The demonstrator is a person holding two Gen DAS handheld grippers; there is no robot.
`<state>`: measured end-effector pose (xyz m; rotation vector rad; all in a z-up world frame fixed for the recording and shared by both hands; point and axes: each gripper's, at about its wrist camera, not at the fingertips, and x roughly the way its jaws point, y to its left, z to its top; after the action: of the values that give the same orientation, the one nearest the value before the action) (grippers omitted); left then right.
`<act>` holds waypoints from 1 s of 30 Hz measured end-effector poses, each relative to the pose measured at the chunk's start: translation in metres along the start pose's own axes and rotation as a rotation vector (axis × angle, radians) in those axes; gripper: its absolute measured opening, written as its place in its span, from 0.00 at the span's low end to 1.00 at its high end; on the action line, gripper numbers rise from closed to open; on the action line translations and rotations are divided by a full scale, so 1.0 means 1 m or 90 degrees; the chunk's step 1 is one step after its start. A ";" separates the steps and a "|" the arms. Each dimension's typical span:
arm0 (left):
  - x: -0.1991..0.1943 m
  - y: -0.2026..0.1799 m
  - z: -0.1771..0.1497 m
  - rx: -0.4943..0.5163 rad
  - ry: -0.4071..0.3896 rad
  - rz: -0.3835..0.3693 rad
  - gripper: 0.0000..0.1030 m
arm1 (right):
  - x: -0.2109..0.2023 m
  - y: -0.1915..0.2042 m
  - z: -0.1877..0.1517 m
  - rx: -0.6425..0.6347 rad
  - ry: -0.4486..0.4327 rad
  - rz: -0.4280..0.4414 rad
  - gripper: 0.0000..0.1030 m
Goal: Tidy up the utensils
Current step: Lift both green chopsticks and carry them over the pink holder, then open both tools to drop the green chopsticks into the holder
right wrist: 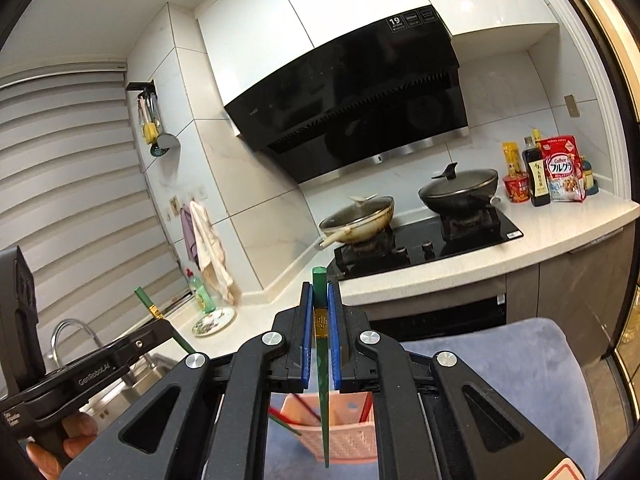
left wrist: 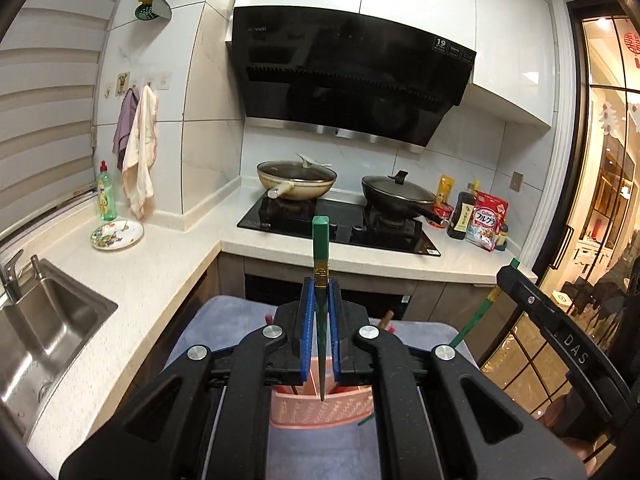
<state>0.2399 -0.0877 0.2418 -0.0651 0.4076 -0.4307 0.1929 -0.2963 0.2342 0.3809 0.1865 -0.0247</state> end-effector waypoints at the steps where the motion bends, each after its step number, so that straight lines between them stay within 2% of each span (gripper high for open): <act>1: 0.006 0.000 0.003 0.004 -0.003 0.006 0.07 | 0.006 -0.001 0.002 0.001 -0.002 -0.001 0.07; 7: 0.034 0.005 0.005 0.010 -0.001 0.017 0.07 | 0.040 -0.009 0.005 -0.002 0.005 -0.017 0.07; 16: 0.069 0.016 -0.014 0.009 0.037 0.029 0.07 | 0.077 -0.021 -0.029 -0.006 0.066 -0.040 0.07; 26: 0.093 0.022 -0.033 0.006 0.075 0.034 0.07 | 0.098 -0.028 -0.057 -0.012 0.121 -0.058 0.08; 28: 0.095 0.022 -0.037 0.011 0.076 0.042 0.09 | 0.097 -0.028 -0.060 -0.013 0.123 -0.059 0.10; 30: 0.094 0.022 -0.040 0.012 0.078 0.047 0.18 | 0.095 -0.028 -0.060 -0.016 0.124 -0.061 0.12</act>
<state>0.3110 -0.1062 0.1671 -0.0061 0.5242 -0.3664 0.2745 -0.2990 0.1511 0.3496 0.3978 -0.0803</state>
